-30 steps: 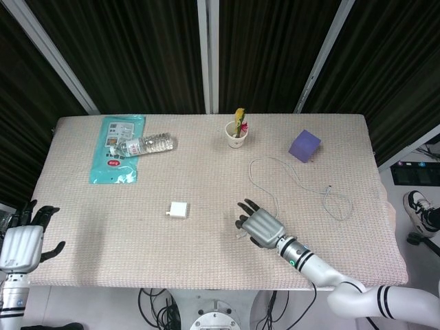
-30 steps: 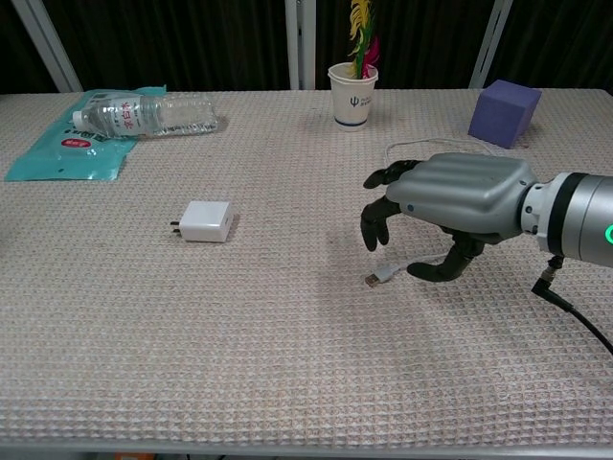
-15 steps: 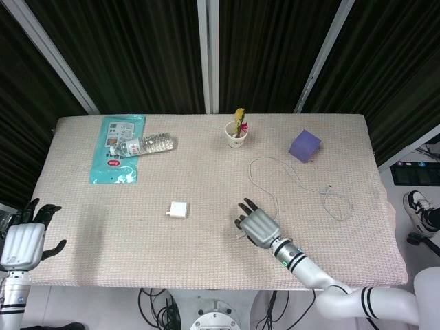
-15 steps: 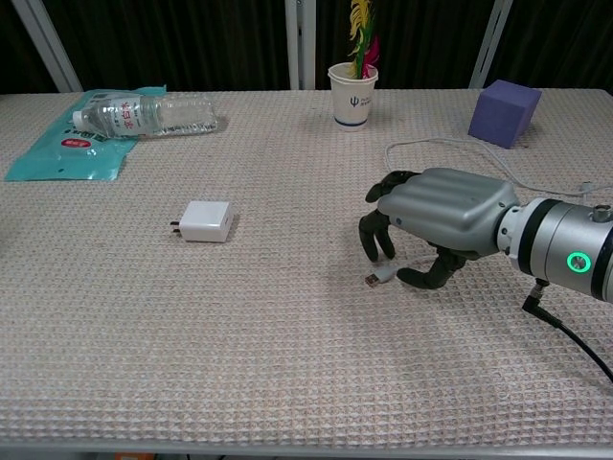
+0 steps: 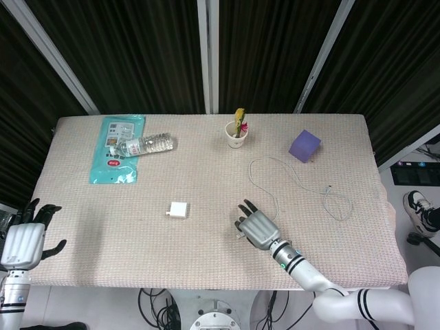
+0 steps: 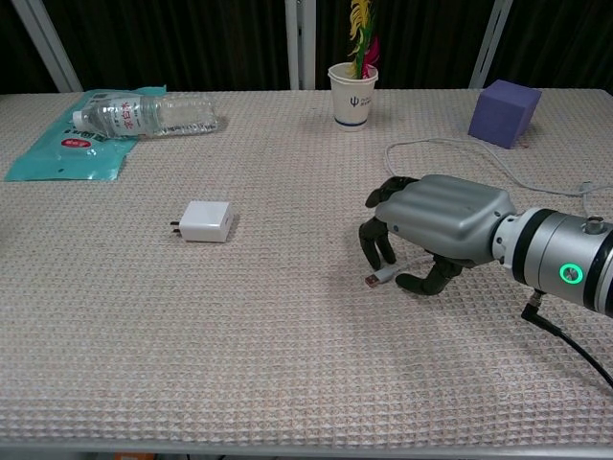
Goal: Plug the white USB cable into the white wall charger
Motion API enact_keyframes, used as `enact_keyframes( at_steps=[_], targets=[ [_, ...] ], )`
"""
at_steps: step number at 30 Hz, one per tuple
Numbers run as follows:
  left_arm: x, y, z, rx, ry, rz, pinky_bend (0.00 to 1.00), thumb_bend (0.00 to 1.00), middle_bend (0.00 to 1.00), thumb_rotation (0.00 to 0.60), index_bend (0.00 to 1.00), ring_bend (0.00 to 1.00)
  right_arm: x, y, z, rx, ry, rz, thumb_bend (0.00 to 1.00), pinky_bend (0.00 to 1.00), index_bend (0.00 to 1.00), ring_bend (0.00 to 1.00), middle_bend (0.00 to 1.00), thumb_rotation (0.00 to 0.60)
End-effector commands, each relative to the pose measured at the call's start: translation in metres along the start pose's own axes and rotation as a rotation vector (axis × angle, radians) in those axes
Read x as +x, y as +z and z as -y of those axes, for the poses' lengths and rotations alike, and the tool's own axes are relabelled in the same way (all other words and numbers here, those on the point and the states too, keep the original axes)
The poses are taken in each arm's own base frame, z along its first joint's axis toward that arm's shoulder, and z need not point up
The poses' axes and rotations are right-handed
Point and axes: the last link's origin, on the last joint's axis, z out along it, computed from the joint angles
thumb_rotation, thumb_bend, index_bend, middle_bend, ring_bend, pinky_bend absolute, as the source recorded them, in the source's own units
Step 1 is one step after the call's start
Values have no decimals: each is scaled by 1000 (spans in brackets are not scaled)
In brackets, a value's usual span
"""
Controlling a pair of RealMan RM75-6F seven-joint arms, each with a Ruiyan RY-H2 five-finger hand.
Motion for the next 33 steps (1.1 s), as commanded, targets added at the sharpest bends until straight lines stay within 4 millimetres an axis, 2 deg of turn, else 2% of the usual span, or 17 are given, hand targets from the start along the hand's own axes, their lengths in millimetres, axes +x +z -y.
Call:
enact_keyframes(
  at_steps=[1, 17, 24, 33],
  targets=[
    [-1, 0, 0, 0, 0, 2, 0, 169, 193, 600, 226, 16, -1, 1, 1, -1, 4, 3, 327, 5, 446, 93, 428, 600],
    [-1, -1, 3, 2, -4, -6, 0, 170, 188, 600, 219, 16, -3, 3, 3, -15, 7, -3, 327, 6, 499, 132, 471, 600],
    [-1, 0, 4, 0, -1, -7, 0, 169, 188, 600, 213, 16, -3, 3, 3, -23, 16, -27, 345, 8, 556, 188, 531, 600],
    [6, 16, -7, -67, 24, -9, 0, 169, 188, 600, 211, 16, 11, -7, -11, -77, 77, -123, 350, 10, 564, 194, 540, 600]
  ],
)
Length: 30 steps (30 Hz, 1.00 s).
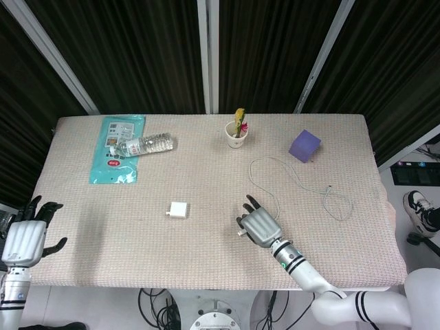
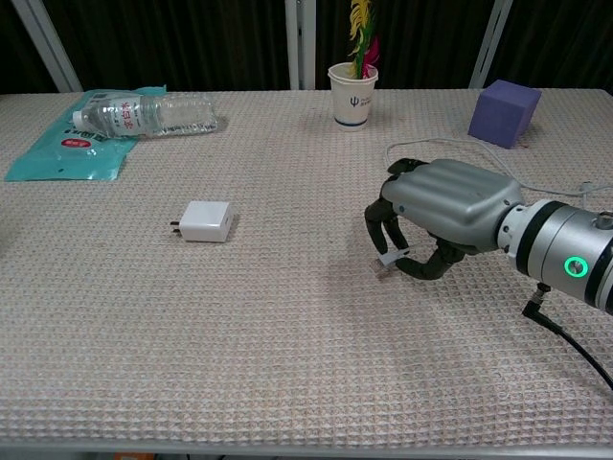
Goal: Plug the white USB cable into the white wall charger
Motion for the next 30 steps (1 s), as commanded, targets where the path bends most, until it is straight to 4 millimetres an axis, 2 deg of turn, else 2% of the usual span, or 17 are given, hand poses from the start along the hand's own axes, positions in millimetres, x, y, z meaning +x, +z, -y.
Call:
enact_keyframes(
  at_steps=[1, 5, 9, 13, 16, 19, 23, 30],
  targets=[
    [6, 12, -9, -48, 8, -6, 0, 169, 188, 600, 211, 16, 8, -4, -9, -34, 31, -47, 350, 10, 565, 194, 540, 600],
    [14, 39, -31, -148, 21, -6, 0, 169, 188, 600, 211, 16, 22, -8, -24, -79, 73, -105, 349, 11, 565, 195, 539, 600],
    [11, 73, -67, -270, -5, 52, 0, 167, 188, 600, 216, 16, 46, -11, -39, -118, 101, -181, 348, 13, 565, 194, 537, 600],
    [-5, 109, -110, -361, -34, 144, 0, 168, 188, 600, 218, 16, 69, -17, -51, -150, 113, -236, 349, 13, 565, 194, 533, 600],
    [-21, 124, -138, -402, -33, 206, 0, 169, 188, 600, 220, 16, 79, -21, -58, -170, 115, -252, 348, 13, 565, 194, 532, 600],
    [-35, 132, -159, -420, -46, 246, 0, 169, 188, 600, 228, 16, 84, -25, -64, -183, 123, -258, 348, 13, 564, 194, 531, 600],
    [-50, 138, -178, -412, -82, 291, 0, 189, 189, 600, 245, 16, 85, -29, -69, -192, 132, -256, 348, 13, 564, 194, 532, 600],
    [-65, 132, -203, -416, -93, 300, 0, 209, 236, 600, 272, 55, 81, -30, -73, -197, 145, -245, 348, 13, 564, 194, 532, 600]
  ],
)
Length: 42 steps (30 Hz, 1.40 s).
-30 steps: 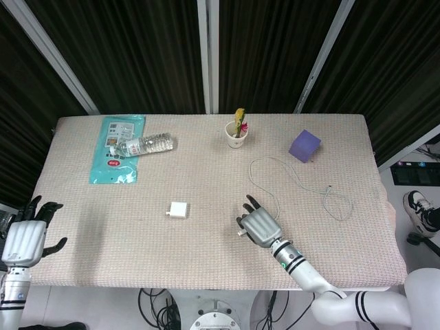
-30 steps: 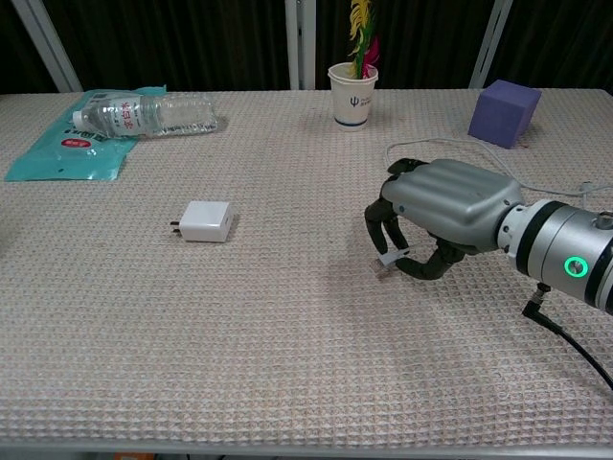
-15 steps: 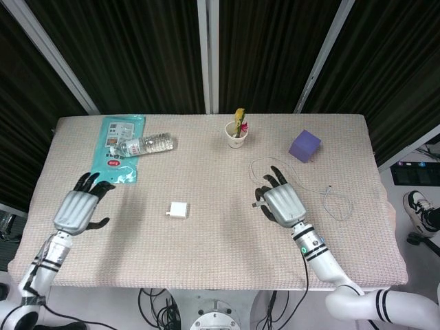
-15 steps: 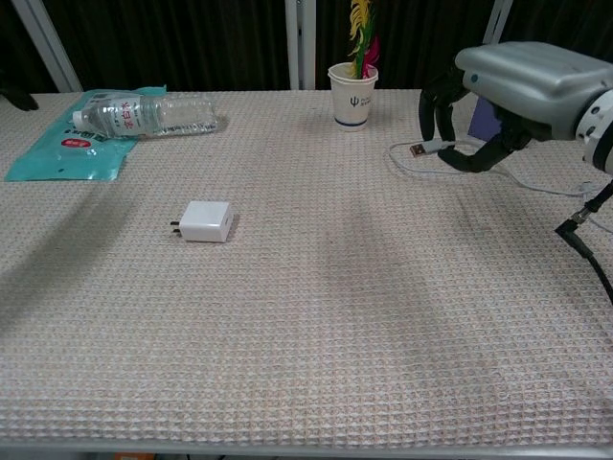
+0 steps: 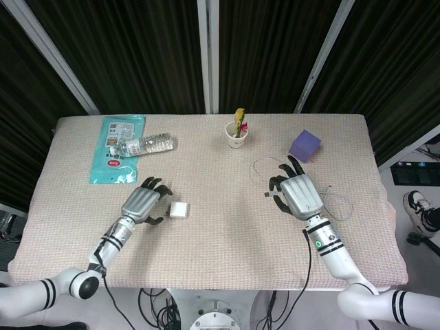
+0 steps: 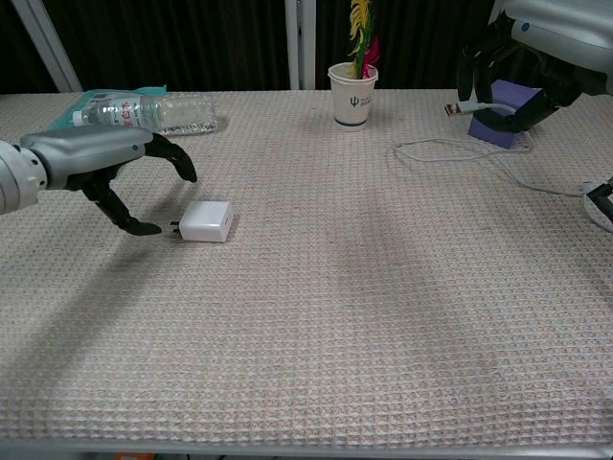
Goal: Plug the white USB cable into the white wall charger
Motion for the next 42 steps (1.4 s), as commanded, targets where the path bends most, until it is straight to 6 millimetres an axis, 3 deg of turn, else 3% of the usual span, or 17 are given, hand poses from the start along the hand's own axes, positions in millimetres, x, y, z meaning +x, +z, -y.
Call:
enact_keyframes(
  at_steps=[1, 13, 25, 31, 42],
  targets=[
    [-5, 4, -9, 1, 3, -2, 0, 210, 241, 600, 272, 56, -1, -1, -1, -1, 1, 3, 348, 13, 564, 194, 532, 600],
    [-19, 15, -23, 65, 5, 3, 2, 246, 266, 600, 294, 79, -2, -5, -5, -13, 16, 4, 348, 13, 564, 194, 532, 600],
    [-20, 20, -25, 80, -7, 9, 5, 278, 295, 600, 324, 94, -5, -7, -10, -25, 28, 11, 348, 13, 564, 194, 532, 600],
    [-20, 23, -24, 85, -25, 13, 19, 363, 362, 600, 391, 154, -8, -8, -11, -25, 40, 18, 349, 14, 564, 194, 532, 600],
    [-12, 20, -24, 75, -86, -20, 34, 407, 421, 600, 451, 204, -13, -3, 0, -9, 66, 36, 350, 27, 568, 205, 534, 600]
  ],
)
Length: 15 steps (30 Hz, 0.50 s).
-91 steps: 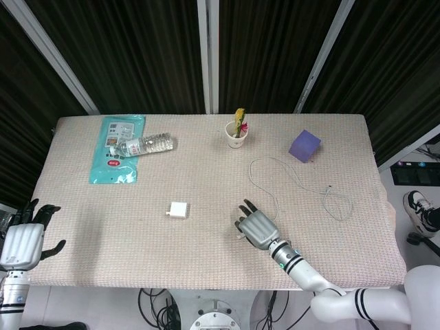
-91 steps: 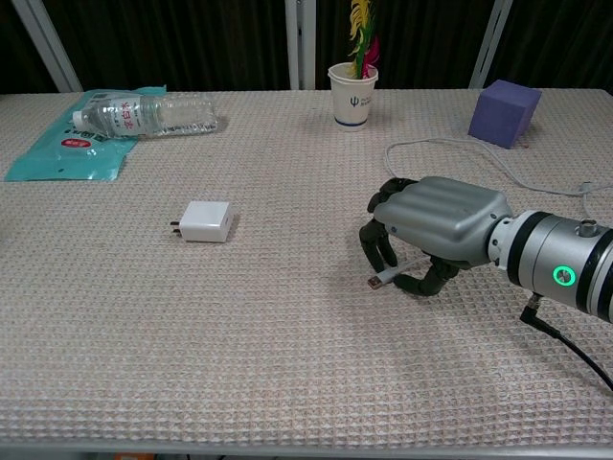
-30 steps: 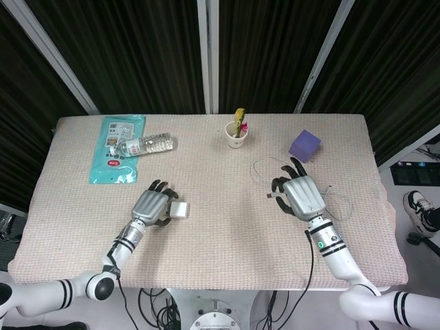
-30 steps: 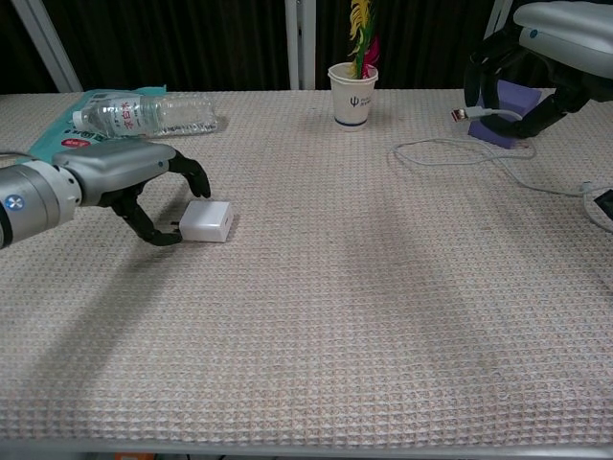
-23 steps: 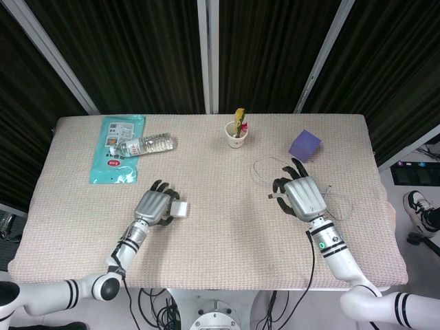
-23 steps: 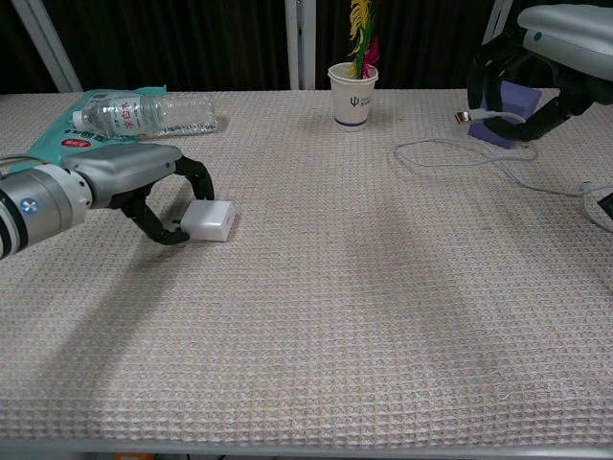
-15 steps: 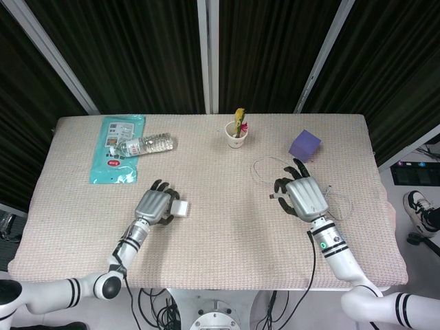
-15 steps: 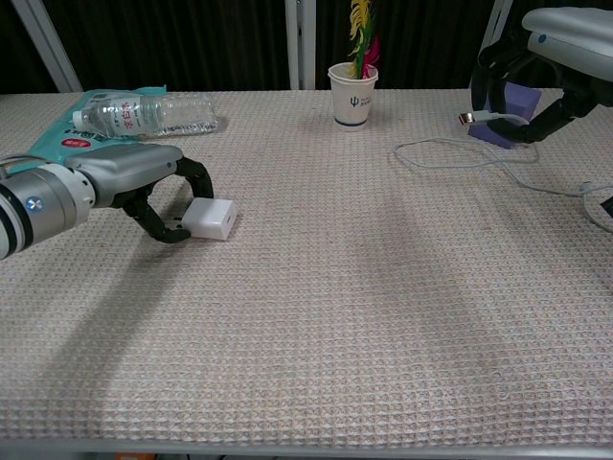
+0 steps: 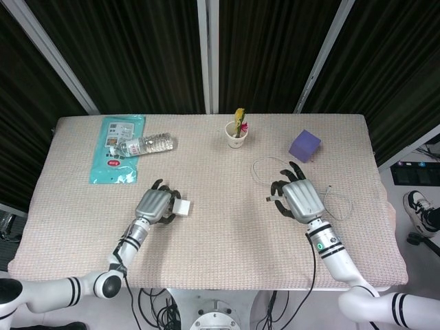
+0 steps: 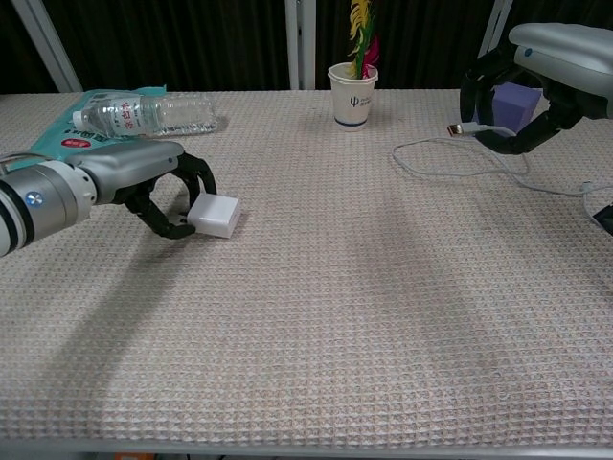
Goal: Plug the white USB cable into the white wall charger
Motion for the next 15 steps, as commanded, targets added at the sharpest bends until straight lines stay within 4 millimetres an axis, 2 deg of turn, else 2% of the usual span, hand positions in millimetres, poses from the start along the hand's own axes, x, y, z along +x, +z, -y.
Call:
enact_keyframes(
  at_steps=[1, 7, 15],
  targets=[
    [5, -2, 1, 6, -28, -22, 36, 407, 424, 600, 453, 207, -1, 4, 6, 11, 11, 8, 349, 30, 568, 206, 535, 600],
    [5, -5, 4, 8, -17, -27, 48, 415, 428, 600, 459, 211, -4, 12, 19, 36, 33, 18, 351, 34, 569, 206, 535, 600],
    [12, -8, 12, 30, -121, -83, 68, 420, 434, 600, 467, 221, 1, 12, 12, 6, 36, 1, 350, 35, 569, 206, 534, 600]
  ],
)
